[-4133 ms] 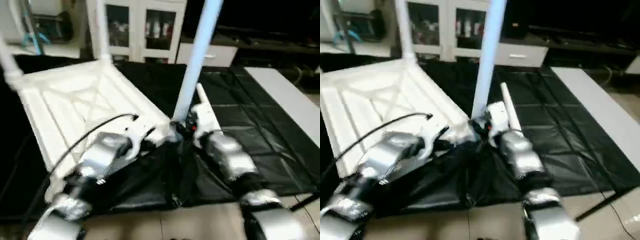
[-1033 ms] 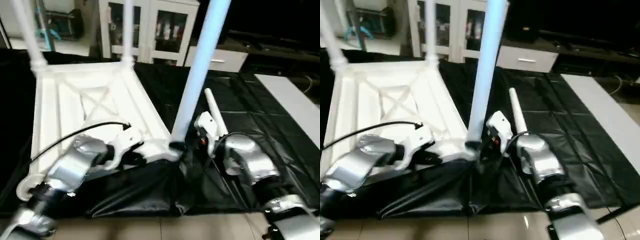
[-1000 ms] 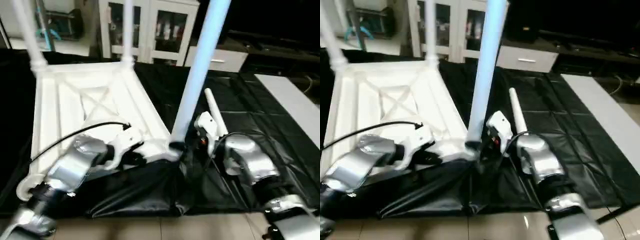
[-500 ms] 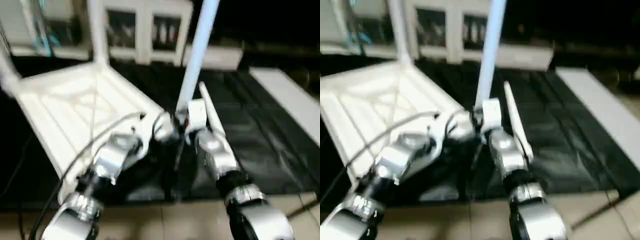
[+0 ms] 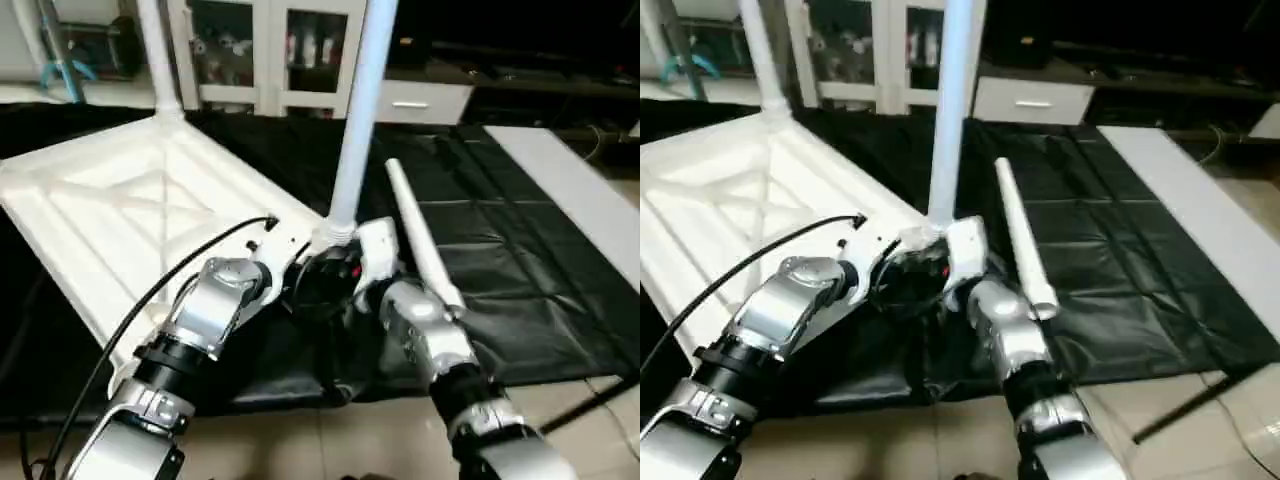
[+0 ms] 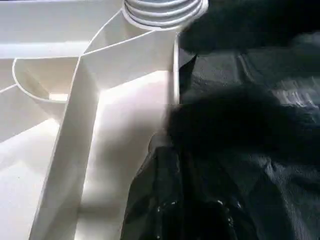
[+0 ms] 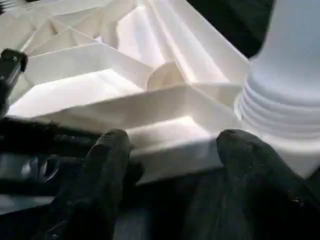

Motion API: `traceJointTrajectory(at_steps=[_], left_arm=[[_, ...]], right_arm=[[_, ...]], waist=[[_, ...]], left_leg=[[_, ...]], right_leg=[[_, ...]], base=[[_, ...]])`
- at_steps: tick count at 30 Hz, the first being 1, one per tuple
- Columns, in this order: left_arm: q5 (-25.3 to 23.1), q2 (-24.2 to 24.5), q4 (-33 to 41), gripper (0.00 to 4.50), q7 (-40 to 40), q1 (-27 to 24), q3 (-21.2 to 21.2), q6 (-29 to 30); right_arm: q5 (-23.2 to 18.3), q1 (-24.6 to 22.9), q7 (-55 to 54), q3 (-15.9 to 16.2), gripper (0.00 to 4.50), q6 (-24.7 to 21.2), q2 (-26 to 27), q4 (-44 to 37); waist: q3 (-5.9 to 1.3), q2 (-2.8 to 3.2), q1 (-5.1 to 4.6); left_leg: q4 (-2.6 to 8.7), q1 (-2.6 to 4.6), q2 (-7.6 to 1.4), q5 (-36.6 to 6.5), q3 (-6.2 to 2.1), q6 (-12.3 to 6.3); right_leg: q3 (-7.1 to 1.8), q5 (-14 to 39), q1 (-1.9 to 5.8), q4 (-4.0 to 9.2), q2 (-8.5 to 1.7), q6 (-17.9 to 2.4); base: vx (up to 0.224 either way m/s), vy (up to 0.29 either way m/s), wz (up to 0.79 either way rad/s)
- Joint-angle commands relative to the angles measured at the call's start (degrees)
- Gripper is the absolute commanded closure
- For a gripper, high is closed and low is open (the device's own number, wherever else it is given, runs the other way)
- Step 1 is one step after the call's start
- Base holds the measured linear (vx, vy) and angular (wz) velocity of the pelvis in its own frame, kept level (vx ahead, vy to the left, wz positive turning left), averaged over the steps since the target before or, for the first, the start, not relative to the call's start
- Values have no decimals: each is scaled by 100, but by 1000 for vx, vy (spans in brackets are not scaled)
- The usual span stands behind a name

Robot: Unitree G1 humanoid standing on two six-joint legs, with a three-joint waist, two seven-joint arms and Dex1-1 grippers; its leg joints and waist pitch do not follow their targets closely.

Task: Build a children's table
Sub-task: Rotate leg to tighten

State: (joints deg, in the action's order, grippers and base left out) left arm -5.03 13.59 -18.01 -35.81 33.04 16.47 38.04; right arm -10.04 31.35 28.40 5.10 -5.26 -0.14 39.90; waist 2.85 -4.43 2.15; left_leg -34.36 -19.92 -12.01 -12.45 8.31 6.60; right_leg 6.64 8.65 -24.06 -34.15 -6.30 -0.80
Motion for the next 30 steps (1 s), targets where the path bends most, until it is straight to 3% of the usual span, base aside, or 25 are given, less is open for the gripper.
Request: traceJointTrajectory(at_steps=[1, 3, 4, 5, 6, 7, 9, 11, 13, 16, 18, 22, 23, 24, 26, 28, 30], left_arm=[[194, 169, 233, 450, -410, -163, 76, -234], [249, 262, 305, 450, -572, -225, 115, -214], [314, 478, 413, 450, -900, -322, 230, -248], [314, 478, 413, 450, -900, -322, 230, -248], [332, 832, 471, 450, -1382, -420, 398, -427], [332, 832, 471, 450, -1382, -420, 398, -427], [298, 1039, 465, 450, -1633, -448, 446, -493], [292, 1170, 492, 450, -1778, -475, 461, -521], [353, 1330, 535, 450, -2001, -512, 486, -588], [436, 1473, 649, 450, -2207, -572, 556, -683], [662, 1675, 982, 450, -2749, -743, 675, -934], [786, 1818, 1296, 450, -3142, -870, 832, -863], [789, 1848, 1340, 450, -3200, -883, 871, -834], [767, 1867, 1365, 450, -3238, -895, 908, -870], [729, 1851, 1335, 450, -3214, -895, 925, -904], [693, 1822, 1275, 450, -3182, -878, 938, -948], [697, 1824, 1270, 450, -3192, -876, 940, -954]], right_arm=[[-170, -56, 385, -61, 102, -175, -430, -548], [-200, -127, 616, -42, 86, -253, -612, -748], [-223, -278, 1214, 86, 77, -339, -1042, -1150], [-223, -278, 1214, 86, 68, -339, -1042, -1150], [-292, -574, 2404, 318, 60, -580, -1853, -1928], [-292, -574, 2404, 318, 51, -580, -1853, -1928], [-422, -817, 3249, 501, 39, -855, -2528, -2531], [-501, -974, 3649, 558, 19, -986, -2967, -2839], [-472, -1010, 3795, 475, 6, -1021, -3284, -2893], [-342, -915, 3535, 347, 1, -881, -3273, -2697], [-345, -787, 3416, 320, 1, -875, -3194, -2543], [-343, -745, 3537, 455, 1, -973, -3133, -2533], [-345, -734, 3568, 485, 1, -1028, -3118, -2537], [-334, -729, 3644, 538, 1, -1055, -3109, -2556], [-302, -705, 3781, 661, 1, -1050, -3083, -2552], [-268, -651, 3987, 840, 1, -975, -3040, -2481], [-210, -585, 4084, 963, 1, -866, -3013, -2347]], waist=[[-333, 73, 40], [-337, 63, 48], [-344, 85, 55], [-375, 76, 88], [-379, 76, 101], [-377, 99, 157], [-375, 69, 191], [-371, 54, 209], [-345, 38, 201], [-326, 20, 161], [-324, 46, 131], [-329, 67, 155], [-343, 76, 174], [-337, 68, 199], [-345, 57, 242], [-337, 8, 240], [-333, 19, 243]], left_leg=[[501, 57, -121, -1441, 88, -136], [494, -12, -117, -1055, 124, -220], [488, -27, -116, -976, 129, -218], [466, -65, -129, -625, 115, -257], [448, -69, -112, -358, 130, -361], [444, -49, -117, -317, 128, -413], [403, -11, -102, -51, 173, -564], [408, -42, -106, -134, 180, -615], [440, -33, -131, -597, 184, -454], [464, -22, -121, -978, 182, -259], [482, -13, -129, -1115, 160, -165], [468, 88, -147, -1079, 213, -170], [458, 115, -151, -972, 231, -183], [464, 74, -149, -860, 235, -199], [462, 75, -139, -788, 240, -198], [467, 42, -130, -865, 241, -201], [473, 35, -130, -970, 236, -176]], right_leg=[[-307, 2095, 235, 473, -222, -804], [-336, 1542, 261, 381, -194, -991], [-347, 1488, 272, 360, -194, -1013], [-348, 1132, 346, 286, -194, -1045], [-350, 737, 353, 252, -159, -1140], [-347, 607, 378, 246, -145, -1150], [-388, 119, 367, 198, -112, -1316], [-409, 309, 399, 205, -151, -1301], [-408, 1045, 375, 288, -176, -1183], [-407, 1725, 335, 354, -179, -1023], [-404, 2024, 320, 371, -176, -919], [-424, 1569, 243, 345, -131, -1105], [-435, 1250, 234, 295, -114, -1237], [-438, 1076, 269, 261, -100, -1271], [-445, 995, 277, 240, -97, -1265], [-475, 1168, 299, 254, -104, -1176], [-485, 1449, 294, 284, -117, -1081]], base=[[68, -22, 18], [63, -18, 11], [57, -16, 7], [73, -3, -1], [81, 11, -2], [81, 11, -2], [35, 9, 0], [0, 0, 0], [0, 0, 0], [0, 0, 0], [0, 0, 0], [0, 0, 0], [0, 0, 0], [0, 0, 0], [0, 0, 0], [0, 0, 0], [0, 0, 0]])
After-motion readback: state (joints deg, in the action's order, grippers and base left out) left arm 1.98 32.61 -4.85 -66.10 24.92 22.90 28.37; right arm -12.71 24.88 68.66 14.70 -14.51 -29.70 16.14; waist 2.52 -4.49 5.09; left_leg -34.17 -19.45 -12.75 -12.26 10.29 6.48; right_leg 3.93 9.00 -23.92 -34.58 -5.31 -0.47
